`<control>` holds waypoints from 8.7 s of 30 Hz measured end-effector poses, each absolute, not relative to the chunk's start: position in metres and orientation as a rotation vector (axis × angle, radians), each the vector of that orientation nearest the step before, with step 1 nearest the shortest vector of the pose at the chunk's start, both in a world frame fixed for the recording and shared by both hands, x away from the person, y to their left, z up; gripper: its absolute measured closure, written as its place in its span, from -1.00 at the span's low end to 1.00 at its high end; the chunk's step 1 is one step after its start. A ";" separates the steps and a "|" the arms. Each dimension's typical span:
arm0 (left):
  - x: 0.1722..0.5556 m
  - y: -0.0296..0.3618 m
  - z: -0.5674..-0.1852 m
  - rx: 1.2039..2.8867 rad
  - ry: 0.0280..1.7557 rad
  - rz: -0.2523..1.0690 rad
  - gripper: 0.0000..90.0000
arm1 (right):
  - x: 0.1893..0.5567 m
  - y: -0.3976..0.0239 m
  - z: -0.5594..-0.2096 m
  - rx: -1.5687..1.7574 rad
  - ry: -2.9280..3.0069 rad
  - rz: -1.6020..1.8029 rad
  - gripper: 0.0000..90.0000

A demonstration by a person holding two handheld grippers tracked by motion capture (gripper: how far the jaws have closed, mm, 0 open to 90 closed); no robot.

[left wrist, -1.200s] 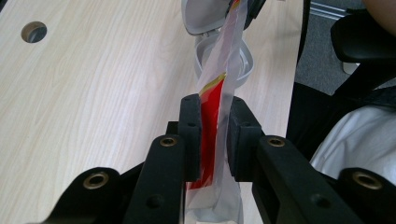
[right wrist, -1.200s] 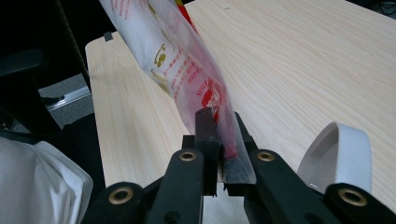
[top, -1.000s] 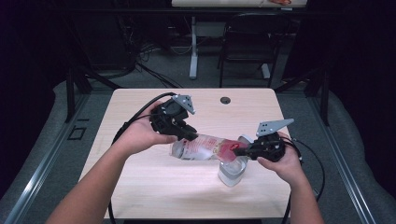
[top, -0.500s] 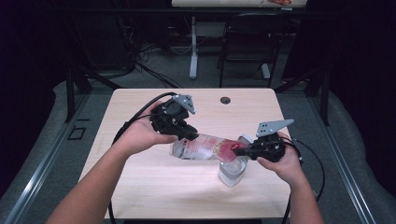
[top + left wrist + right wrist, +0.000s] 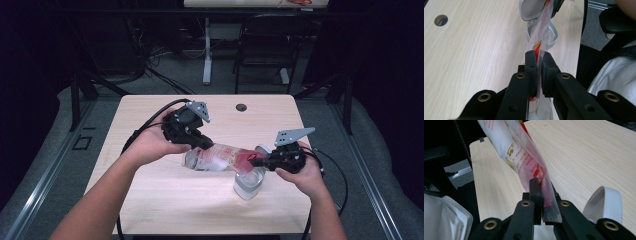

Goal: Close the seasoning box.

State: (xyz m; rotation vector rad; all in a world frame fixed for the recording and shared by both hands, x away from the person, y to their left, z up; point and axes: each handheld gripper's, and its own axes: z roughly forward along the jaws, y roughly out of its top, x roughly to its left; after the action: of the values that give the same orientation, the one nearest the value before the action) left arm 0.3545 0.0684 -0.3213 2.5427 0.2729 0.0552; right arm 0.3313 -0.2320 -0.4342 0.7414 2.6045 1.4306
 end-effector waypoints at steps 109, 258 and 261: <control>0.358 0.046 -0.308 2.514 0.257 0.042 0.83 | 0.335 -0.246 -0.439 0.789 2.627 1.440 1.00; 0.363 0.070 -0.328 2.452 0.347 0.019 0.70 | 0.338 -0.252 -0.444 0.824 2.621 1.475 0.99; 0.363 0.070 -0.328 2.450 0.342 0.015 0.71 | 0.338 -0.252 -0.444 0.823 2.616 1.471 0.99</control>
State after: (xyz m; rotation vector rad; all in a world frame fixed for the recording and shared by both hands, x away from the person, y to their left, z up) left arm 0.3628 0.0701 -0.3277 2.4503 0.3416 0.0150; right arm 0.3380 -0.2515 -0.4437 0.8228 2.6160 1.4715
